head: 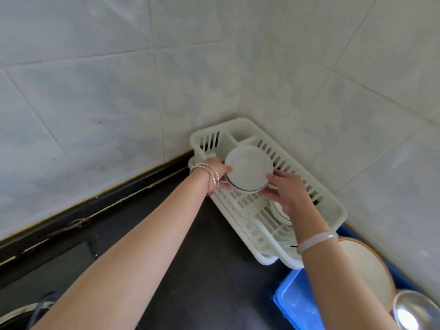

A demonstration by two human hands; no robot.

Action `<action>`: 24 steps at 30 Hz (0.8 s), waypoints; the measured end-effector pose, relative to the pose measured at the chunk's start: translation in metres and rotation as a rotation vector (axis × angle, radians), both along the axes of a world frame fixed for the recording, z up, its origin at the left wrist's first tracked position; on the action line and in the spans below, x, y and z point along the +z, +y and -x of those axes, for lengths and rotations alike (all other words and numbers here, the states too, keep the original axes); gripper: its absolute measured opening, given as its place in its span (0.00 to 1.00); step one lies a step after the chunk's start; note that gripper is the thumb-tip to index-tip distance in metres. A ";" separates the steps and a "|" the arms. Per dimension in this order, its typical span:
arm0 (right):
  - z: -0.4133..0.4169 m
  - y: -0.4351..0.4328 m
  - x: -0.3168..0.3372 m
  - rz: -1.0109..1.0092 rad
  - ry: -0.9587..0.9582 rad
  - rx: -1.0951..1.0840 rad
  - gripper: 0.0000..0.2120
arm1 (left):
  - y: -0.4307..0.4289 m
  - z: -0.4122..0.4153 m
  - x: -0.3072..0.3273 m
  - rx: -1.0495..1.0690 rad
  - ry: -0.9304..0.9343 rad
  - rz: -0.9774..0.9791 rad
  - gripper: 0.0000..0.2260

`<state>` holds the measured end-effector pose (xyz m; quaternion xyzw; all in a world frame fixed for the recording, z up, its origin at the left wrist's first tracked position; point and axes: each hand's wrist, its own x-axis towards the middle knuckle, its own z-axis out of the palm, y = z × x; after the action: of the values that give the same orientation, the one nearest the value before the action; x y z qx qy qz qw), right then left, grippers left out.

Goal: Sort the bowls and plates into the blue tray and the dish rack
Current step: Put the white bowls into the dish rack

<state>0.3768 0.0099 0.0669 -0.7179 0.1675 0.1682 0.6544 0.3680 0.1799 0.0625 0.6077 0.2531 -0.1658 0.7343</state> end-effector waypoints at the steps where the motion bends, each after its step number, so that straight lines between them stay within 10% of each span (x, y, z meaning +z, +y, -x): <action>1: 0.000 -0.007 -0.005 -0.005 0.025 -0.023 0.17 | -0.006 -0.006 -0.003 -0.038 0.021 -0.015 0.17; 24: 0.018 -0.030 -0.090 0.036 0.268 -0.140 0.12 | -0.039 -0.069 -0.056 -0.642 0.297 -0.547 0.21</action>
<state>0.3592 -0.0197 -0.0234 -0.6873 0.3059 0.2136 0.6233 0.4372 0.1404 0.0065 0.7969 0.1890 -0.3977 0.4137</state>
